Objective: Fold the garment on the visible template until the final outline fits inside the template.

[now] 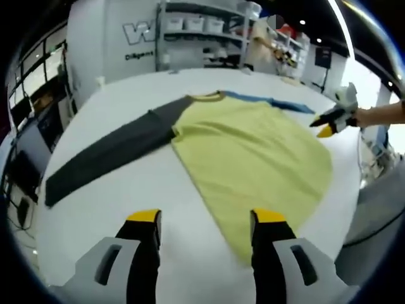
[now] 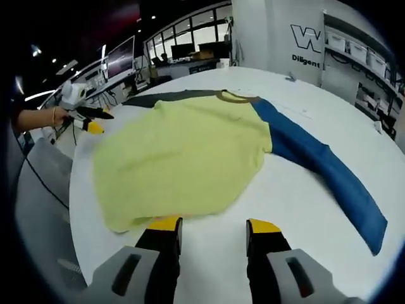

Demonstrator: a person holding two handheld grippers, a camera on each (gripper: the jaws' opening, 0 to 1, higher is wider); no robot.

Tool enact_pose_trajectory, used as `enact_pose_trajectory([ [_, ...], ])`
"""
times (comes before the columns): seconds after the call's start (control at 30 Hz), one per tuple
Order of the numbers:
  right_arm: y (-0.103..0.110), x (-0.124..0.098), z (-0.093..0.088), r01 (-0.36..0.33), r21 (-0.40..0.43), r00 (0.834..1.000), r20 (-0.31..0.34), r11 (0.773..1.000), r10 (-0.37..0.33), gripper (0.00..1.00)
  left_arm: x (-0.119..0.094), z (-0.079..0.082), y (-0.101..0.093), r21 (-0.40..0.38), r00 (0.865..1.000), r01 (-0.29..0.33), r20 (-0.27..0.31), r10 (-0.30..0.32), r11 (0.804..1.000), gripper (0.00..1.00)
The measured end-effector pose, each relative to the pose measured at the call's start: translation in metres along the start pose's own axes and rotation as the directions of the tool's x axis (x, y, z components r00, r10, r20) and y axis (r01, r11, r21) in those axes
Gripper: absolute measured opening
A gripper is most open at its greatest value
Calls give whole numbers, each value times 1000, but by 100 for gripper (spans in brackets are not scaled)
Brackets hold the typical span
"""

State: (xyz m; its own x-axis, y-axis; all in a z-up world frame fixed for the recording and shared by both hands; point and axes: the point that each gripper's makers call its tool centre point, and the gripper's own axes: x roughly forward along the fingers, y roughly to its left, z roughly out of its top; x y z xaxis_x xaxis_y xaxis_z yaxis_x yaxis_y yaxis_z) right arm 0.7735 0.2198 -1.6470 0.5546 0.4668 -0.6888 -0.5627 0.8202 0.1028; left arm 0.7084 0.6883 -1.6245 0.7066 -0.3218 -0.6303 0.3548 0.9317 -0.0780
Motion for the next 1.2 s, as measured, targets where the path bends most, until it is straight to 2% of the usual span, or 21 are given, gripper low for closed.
enact_pose_trajectory([
  [0.07, 11, 3, -3, -20, -8, 1000, -2, 1000, 20, 36, 0, -6, -9, 31, 1000, -1, -14, 2, 1000, 48],
  [0.1, 16, 4, -5, -26, -8, 1000, -1, 1000, 26, 36, 0, -12, -9, 45, 999, -26, -25, 27, 999, 47],
  [0.13, 28, 5, -10, -45, 1, 999, -4, 999, 45, 35, 4, -20, -9, 45, 999, -18, -30, 19, 999, 45],
  [0.17, 41, 2, -17, -63, -22, 998, -19, 998, 63, 35, 3, -23, -21, 47, 999, -8, -35, 10, 999, 43],
  [0.27, 51, 1, -25, -83, -47, 996, -37, 995, 81, 33, 4, -27, -36, 34, 999, 12, -45, -11, 999, 40],
  [0.3, 57, 5, -26, -105, -122, 994, -56, 987, 99, 32, 7, -29, -43, 32, 999, 26, -46, -24, 999, 39],
  [0.33, 65, 6, -27, -117, -131, 992, -63, 985, 109, 32, 9, -30, -51, 40, 998, 42, -53, -40, 998, 39],
  [0.4, 66, 12, -29, -130, -131, 990, -66, 983, 122, 32, 12, -38, -64, 83, 995, 67, -85, -60, 994, 39],
  [0.47, 69, 15, -31, -135, -122, 990, -66, 983, 128, 31, 15, -49, -71, 90, 990, 92, -115, -82, 992, 38],
  [0.53, 73, 17, -27, -147, -122, 988, -54, 982, 141, 28, 15, -49, -71, 74, 991, 89, -109, -81, 993, 36],
  [0.67, 80, 26, -23, -161, -135, 986, -57, 978, 155, 25, 17, -56, -76, 99, 987, 107, -132, -94, 989, 34],
  [0.7, 78, 31, -22, -156, -170, 987, -60, 973, 148, 24, 19, -60, -78, 80, 985, 114, -136, -102, 990, 34],
  [0.8, 82, 33, -19, -159, -178, 986, -71, 971, 148, 18, 21, -60, -80, 103, 985, 113, -143, -98, 988, 32],
  [0.93, 83, 35, -14, -160, -175, 986, -69, 971, 150, 16, 24, -61, -80, 112, 985, 111, -147, -94, 988, 30],
  [1.13, 100, 37, 15, -182, -189, 983, -12, 965, 183, 16, 27, -61, -87, 128, 982, 126, -156, -105, 984, 28],
  [1.2, 102, 45, 17, -189, -185, 982, -9, 964, 191, 16, 28, -62, -86, 125, 982, 126, -154, -106, 984, 27],
])
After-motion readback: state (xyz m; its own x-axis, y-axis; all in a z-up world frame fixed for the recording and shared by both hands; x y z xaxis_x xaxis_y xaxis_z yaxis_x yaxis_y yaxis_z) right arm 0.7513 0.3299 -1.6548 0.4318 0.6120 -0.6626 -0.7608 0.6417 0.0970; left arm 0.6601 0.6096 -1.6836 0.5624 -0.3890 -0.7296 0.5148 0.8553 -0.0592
